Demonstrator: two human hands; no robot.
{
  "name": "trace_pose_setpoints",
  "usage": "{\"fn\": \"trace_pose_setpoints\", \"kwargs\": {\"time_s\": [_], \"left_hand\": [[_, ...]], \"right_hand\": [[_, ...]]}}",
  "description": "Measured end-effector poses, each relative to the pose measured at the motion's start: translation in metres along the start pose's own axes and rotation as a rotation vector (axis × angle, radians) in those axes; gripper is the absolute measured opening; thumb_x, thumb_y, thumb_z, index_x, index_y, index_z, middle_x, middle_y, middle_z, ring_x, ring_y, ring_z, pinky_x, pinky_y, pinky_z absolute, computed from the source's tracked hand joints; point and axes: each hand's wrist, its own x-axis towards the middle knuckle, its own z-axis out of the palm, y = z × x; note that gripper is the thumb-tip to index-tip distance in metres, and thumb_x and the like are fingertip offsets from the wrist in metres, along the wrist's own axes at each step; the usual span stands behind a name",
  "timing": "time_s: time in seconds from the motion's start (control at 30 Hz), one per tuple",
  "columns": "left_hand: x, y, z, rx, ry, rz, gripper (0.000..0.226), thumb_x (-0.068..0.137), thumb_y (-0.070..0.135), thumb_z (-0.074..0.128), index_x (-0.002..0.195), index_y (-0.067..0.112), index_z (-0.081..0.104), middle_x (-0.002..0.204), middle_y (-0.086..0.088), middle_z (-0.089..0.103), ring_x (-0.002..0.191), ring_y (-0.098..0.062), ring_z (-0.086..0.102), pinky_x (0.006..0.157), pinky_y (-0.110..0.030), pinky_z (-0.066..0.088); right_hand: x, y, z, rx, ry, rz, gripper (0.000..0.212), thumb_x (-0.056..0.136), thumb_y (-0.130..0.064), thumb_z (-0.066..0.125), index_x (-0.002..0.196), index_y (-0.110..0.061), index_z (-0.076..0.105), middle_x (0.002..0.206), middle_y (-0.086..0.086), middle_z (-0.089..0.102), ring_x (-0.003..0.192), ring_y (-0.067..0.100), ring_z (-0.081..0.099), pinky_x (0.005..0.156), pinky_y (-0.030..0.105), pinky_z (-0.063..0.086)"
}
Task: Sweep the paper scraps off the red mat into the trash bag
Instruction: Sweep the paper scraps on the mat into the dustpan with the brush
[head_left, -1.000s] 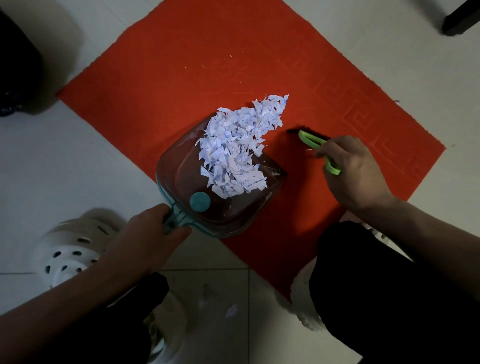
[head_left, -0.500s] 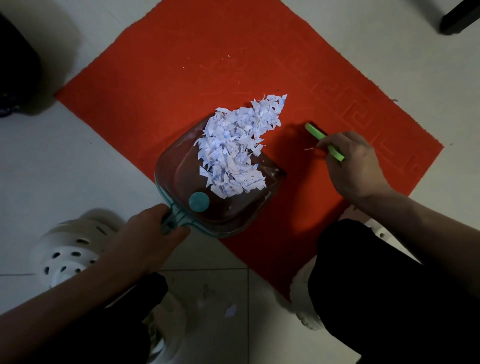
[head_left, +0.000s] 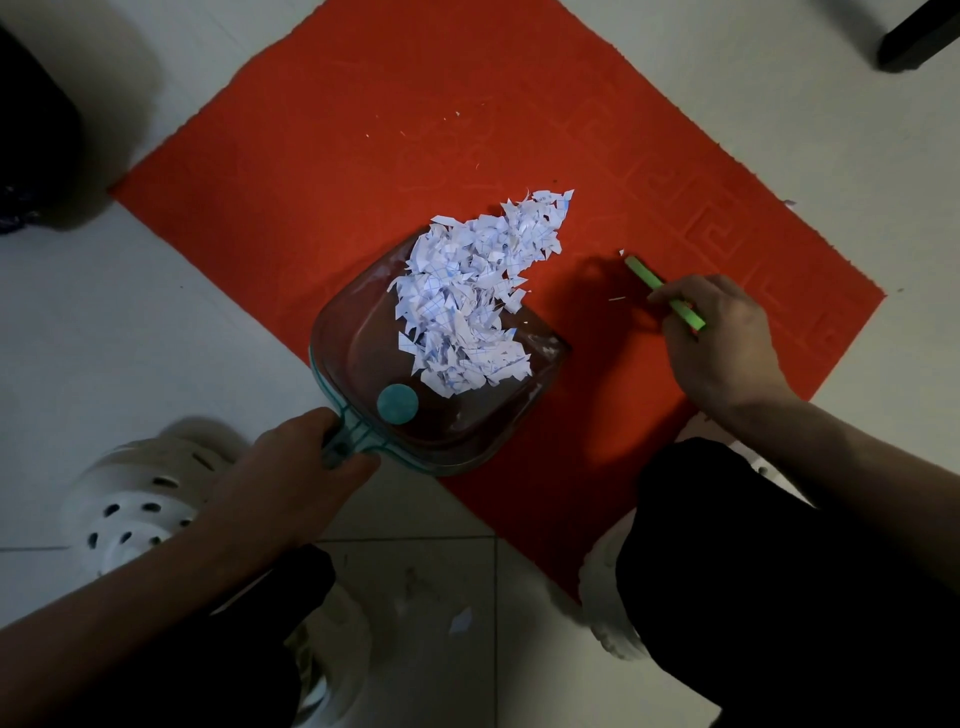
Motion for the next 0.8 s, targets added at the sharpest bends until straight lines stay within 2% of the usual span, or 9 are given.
{"fn": "trace_pose_setpoints", "kwargs": {"time_s": [0.07, 0.13, 0.23, 0.37, 0.43, 0.5, 0.57, 0.7, 0.8], "left_hand": [[0.001, 0.0, 0.0, 0.003, -0.001, 0.001, 0.025, 0.086, 0.034, 0.066, 0.077, 0.013, 0.053, 0.071, -0.011, 0.062, 0.062, -0.029, 0.061, 0.064, -0.045, 0.056], [0.001, 0.0, 0.0, 0.009, -0.002, 0.004, 0.026, 0.086, 0.034, 0.066, 0.077, 0.013, 0.054, 0.071, -0.011, 0.062, 0.062, -0.028, 0.061, 0.064, -0.044, 0.055], [0.0, 0.001, 0.0, 0.018, 0.002, 0.01, 0.026, 0.086, 0.034, 0.066, 0.076, 0.013, 0.053, 0.07, -0.01, 0.062, 0.059, -0.027, 0.06, 0.062, -0.042, 0.055], [0.0, 0.001, 0.0, 0.017, -0.001, 0.01, 0.027, 0.086, 0.034, 0.065, 0.076, 0.014, 0.052, 0.07, -0.01, 0.062, 0.06, -0.027, 0.06, 0.063, -0.043, 0.055], [0.0, 0.001, 0.0, 0.024, 0.0, 0.011, 0.027, 0.086, 0.035, 0.065, 0.076, 0.013, 0.052, 0.07, -0.009, 0.062, 0.061, -0.026, 0.06, 0.063, -0.042, 0.055], [0.001, 0.0, 0.0, 0.027, 0.005, 0.011, 0.028, 0.086, 0.035, 0.065, 0.075, 0.012, 0.052, 0.07, -0.009, 0.061, 0.06, -0.026, 0.06, 0.063, -0.041, 0.054], [0.001, 0.0, 0.0, 0.025, 0.005, 0.005, 0.028, 0.086, 0.035, 0.066, 0.076, 0.012, 0.052, 0.07, -0.009, 0.062, 0.061, -0.026, 0.06, 0.063, -0.042, 0.055], [0.0, 0.001, 0.0, 0.012, -0.002, -0.003, 0.027, 0.086, 0.035, 0.065, 0.078, 0.012, 0.054, 0.072, -0.01, 0.062, 0.064, -0.028, 0.061, 0.065, -0.045, 0.055], [0.0, 0.001, -0.001, 0.024, 0.001, 0.007, 0.027, 0.086, 0.036, 0.065, 0.078, 0.013, 0.053, 0.072, -0.009, 0.062, 0.064, -0.027, 0.061, 0.065, -0.044, 0.055]], "right_hand": [[-0.003, -0.013, 0.004, 0.063, -0.054, -0.096, 0.027, 0.081, -0.007, 0.054, 0.101, -0.013, 0.07, 0.096, 0.012, 0.064, 0.09, 0.027, 0.062, 0.083, 0.033, 0.046], [-0.008, -0.028, 0.004, 0.153, -0.105, -0.189, 0.029, 0.08, -0.005, 0.052, 0.1, -0.013, 0.071, 0.094, 0.008, 0.066, 0.087, 0.018, 0.061, 0.082, 0.024, 0.043], [-0.008, -0.035, -0.003, 0.213, -0.023, -0.179, 0.028, 0.08, -0.004, 0.051, 0.099, -0.012, 0.071, 0.092, 0.005, 0.065, 0.083, 0.013, 0.058, 0.078, 0.016, 0.04], [0.007, -0.013, -0.009, 0.08, 0.08, -0.058, 0.028, 0.082, -0.008, 0.05, 0.102, -0.01, 0.069, 0.092, 0.002, 0.055, 0.085, 0.018, 0.053, 0.075, 0.02, 0.031], [0.016, -0.004, -0.006, 0.015, 0.058, 0.005, 0.028, 0.084, -0.006, 0.051, 0.107, -0.01, 0.067, 0.096, 0.008, 0.056, 0.091, 0.027, 0.055, 0.076, 0.022, 0.03], [0.021, -0.004, 0.001, -0.034, -0.008, 0.022, 0.027, 0.086, -0.005, 0.053, 0.109, -0.011, 0.067, 0.1, 0.016, 0.06, 0.098, 0.035, 0.056, 0.078, 0.028, 0.036], [0.019, -0.016, 0.009, -0.044, -0.076, -0.048, 0.026, 0.084, -0.009, 0.053, 0.106, -0.012, 0.068, 0.1, 0.017, 0.064, 0.099, 0.036, 0.058, 0.083, 0.034, 0.041], [0.003, -0.048, 0.008, 0.102, -0.197, -0.251, 0.035, 0.081, -0.024, 0.044, 0.103, -0.015, 0.07, 0.099, 0.007, 0.068, 0.097, 0.024, 0.061, 0.089, 0.033, 0.045], [0.0, -0.049, 0.002, 0.125, -0.103, -0.254, 0.036, 0.08, -0.024, 0.043, 0.101, -0.014, 0.07, 0.095, 0.005, 0.066, 0.093, 0.023, 0.06, 0.085, 0.029, 0.043]]}}
